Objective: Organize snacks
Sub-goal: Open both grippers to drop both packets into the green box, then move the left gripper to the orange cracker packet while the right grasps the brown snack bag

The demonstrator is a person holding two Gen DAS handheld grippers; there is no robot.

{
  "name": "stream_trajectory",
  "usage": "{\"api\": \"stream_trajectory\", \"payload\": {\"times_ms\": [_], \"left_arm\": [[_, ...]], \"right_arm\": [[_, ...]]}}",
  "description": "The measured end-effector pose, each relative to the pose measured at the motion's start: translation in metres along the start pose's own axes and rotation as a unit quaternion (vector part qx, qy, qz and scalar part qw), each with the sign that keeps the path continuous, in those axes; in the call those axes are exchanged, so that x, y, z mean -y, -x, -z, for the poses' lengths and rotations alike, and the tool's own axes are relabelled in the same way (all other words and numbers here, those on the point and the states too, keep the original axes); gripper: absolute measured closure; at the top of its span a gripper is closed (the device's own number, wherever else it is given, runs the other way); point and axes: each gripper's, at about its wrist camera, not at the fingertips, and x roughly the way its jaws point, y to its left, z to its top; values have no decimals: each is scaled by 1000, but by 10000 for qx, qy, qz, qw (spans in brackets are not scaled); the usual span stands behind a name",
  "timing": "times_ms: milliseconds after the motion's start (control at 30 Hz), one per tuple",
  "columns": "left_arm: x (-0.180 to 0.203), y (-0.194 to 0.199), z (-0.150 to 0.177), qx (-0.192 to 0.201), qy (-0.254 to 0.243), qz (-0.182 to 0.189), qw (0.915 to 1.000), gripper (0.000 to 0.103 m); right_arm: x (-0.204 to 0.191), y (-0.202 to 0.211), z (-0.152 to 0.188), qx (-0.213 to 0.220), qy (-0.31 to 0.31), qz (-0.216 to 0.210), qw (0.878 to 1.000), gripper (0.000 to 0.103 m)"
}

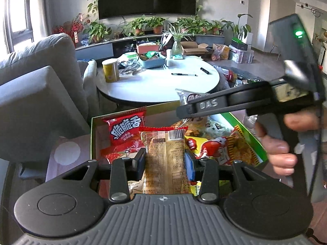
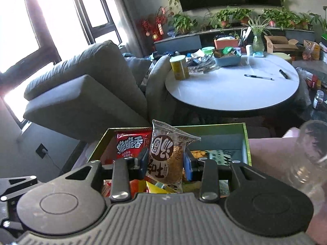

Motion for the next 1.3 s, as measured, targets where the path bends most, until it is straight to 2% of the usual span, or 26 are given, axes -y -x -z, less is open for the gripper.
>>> {"api": "stream_trajectory", "payload": {"times_ms": [267, 533, 667, 867, 900, 967, 1033, 1300], "left_arm": [[-3, -5, -2, -7, 63, -8, 10000, 67], [4, -10, -6, 6, 133, 96, 9999, 67], [12, -20, -11, 46, 149, 99, 9998, 67], [13, -34, -17, 85, 412, 105, 9991, 66], [11, -36, -17, 96, 493, 78, 9987, 65], [9, -38, -18, 136, 651, 24, 9978, 52], [6, -36, -18, 177, 716, -27, 9973, 44], [-3, -11, -11, 266, 736, -242, 9966, 36]], "right_arm": [[0, -22, -4, -35, -1, 207, 9998, 62], [12, 12, 4, 236, -220, 360, 9988, 58], [20, 27, 8, 306, -342, 434, 9980, 53], [23, 40, 11, 416, -369, 417, 9976, 53], [23, 41, 12, 435, -360, 406, 9976, 53], [24, 41, 12, 464, -355, 392, 9975, 53], [23, 42, 12, 487, -355, 361, 9975, 51], [23, 51, 18, 536, -299, 300, 9977, 47]]}}
